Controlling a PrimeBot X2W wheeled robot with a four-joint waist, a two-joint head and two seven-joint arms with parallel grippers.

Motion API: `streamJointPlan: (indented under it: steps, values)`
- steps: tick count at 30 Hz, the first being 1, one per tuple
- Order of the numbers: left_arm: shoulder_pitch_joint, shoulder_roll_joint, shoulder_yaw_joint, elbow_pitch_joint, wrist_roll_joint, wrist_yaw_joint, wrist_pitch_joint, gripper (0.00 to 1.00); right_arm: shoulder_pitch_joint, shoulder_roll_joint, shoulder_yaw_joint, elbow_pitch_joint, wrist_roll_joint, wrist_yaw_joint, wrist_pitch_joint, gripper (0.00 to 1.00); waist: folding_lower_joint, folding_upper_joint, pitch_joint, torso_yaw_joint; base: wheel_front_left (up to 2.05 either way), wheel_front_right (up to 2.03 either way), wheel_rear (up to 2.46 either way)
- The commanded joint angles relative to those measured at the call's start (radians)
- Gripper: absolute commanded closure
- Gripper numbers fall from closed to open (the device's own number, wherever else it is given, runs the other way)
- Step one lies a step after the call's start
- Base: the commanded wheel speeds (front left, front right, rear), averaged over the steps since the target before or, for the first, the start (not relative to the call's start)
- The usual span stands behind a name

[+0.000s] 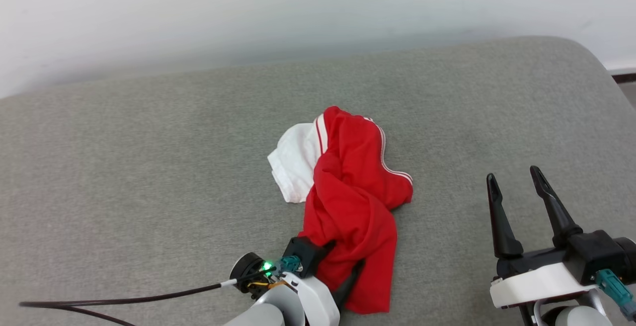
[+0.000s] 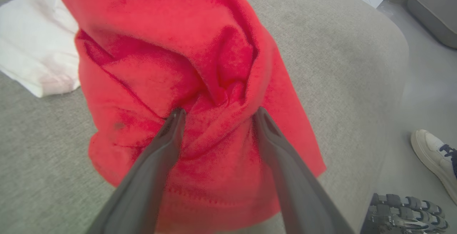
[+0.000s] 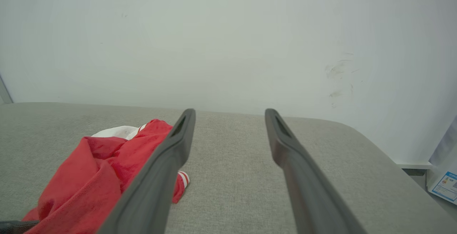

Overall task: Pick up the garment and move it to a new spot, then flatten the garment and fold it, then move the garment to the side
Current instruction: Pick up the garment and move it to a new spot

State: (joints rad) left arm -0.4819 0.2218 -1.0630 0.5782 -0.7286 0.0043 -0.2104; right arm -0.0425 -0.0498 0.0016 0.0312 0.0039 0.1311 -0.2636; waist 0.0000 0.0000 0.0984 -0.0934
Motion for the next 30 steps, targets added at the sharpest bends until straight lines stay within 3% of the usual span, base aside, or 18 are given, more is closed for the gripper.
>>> streamJointPlan:
  steps: [1, 8, 19, 23, 30]
  values:
    - [-0.008, -0.009, 0.011, 0.004, -0.002, 0.001, -0.015, 0.0, 0.008, -0.001, -0.004, 0.002, -0.007, -0.001, -0.002, 0.0, 0.0, 0.0, -0.013, 0.017, 0.0, 0.0, 0.0]
    - [-0.039, 0.034, 0.129, -0.066, 0.024, 0.045, -0.055, 0.0, 0.034, -0.001, -0.005, 0.012, -0.009, -0.001, -0.002, 0.0, 0.0, 0.0, -0.062, 0.08, 0.0, 0.0, 0.0]
    - [0.167, 0.182, 0.552, -0.433, 0.15, 0.16, -0.055, 0.0, 0.061, 0.0, -0.008, 0.007, -0.007, -0.001, -0.002, 0.0, 0.0, 0.0, -0.099, 0.153, 0.0, 0.0, 0.0]
    - [0.312, 0.191, 0.697, -0.526, 0.222, 0.168, -0.055, 0.0, 0.066, -0.001, -0.006, 0.002, -0.004, -0.001, -0.002, 0.0, 0.0, 0.0, -0.098, 0.161, 0.0, 0.0, 0.0]
    - [0.501, 0.12, 0.813, -0.624, 0.394, 0.137, -0.055, 0.0, 0.065, -0.001, -0.015, -0.014, 0.016, -0.001, -0.002, 0.0, 0.0, 0.0, -0.091, 0.166, 0.0, 0.0, 0.0]
